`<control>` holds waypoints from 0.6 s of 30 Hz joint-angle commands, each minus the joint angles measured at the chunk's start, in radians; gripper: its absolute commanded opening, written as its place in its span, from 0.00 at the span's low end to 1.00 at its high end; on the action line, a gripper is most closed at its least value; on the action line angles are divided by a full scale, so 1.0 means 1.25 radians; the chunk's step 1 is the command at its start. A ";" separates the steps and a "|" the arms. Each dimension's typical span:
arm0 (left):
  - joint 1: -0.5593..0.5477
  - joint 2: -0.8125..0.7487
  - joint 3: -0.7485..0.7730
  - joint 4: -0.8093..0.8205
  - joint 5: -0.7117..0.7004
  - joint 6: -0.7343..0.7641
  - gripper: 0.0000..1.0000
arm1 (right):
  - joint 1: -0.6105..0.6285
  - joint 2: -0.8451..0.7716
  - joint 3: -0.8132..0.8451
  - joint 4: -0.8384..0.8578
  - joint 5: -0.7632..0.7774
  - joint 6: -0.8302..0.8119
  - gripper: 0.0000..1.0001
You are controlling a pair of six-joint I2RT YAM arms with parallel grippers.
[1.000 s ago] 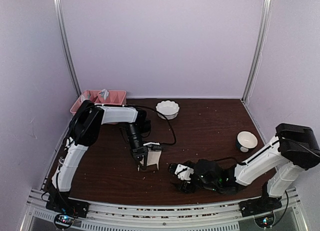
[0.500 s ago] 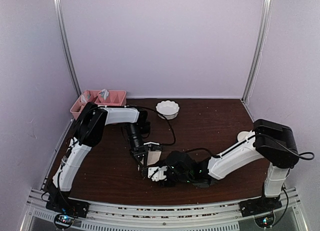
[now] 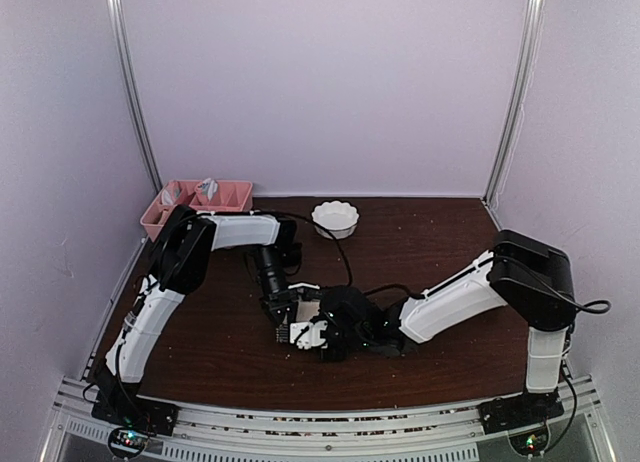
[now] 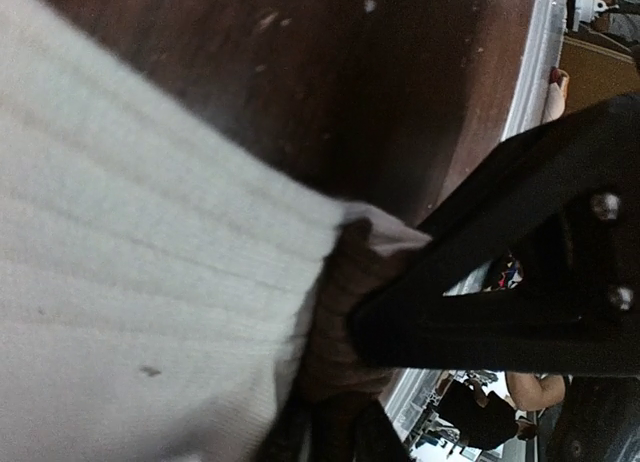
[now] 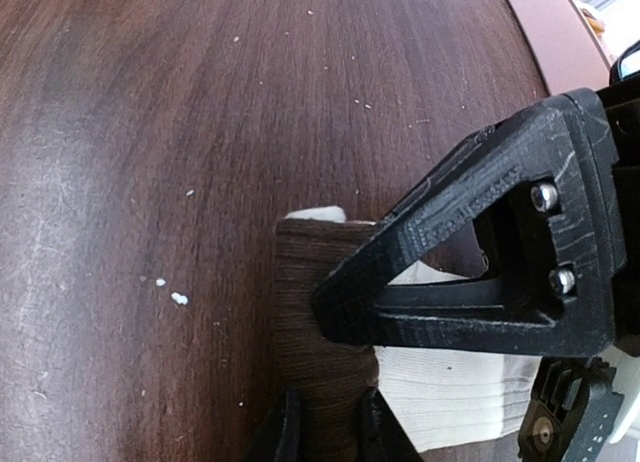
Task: Roll the socks
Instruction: Roll the sock at the center of the board.
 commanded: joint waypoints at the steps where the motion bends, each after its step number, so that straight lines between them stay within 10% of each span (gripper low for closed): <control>1: 0.016 -0.019 -0.001 0.120 -0.041 0.029 0.27 | -0.017 0.051 0.015 -0.089 -0.012 0.054 0.15; 11: 0.066 -0.442 -0.350 0.511 -0.049 0.074 0.61 | -0.126 0.060 0.026 -0.164 -0.273 0.268 0.00; 13: 0.066 -0.497 -0.401 0.571 -0.066 0.081 0.96 | -0.143 0.063 0.026 -0.178 -0.331 0.296 0.00; 18: 0.065 -0.635 -0.536 0.765 -0.113 0.070 0.98 | -0.196 0.082 0.005 -0.145 -0.474 0.413 0.00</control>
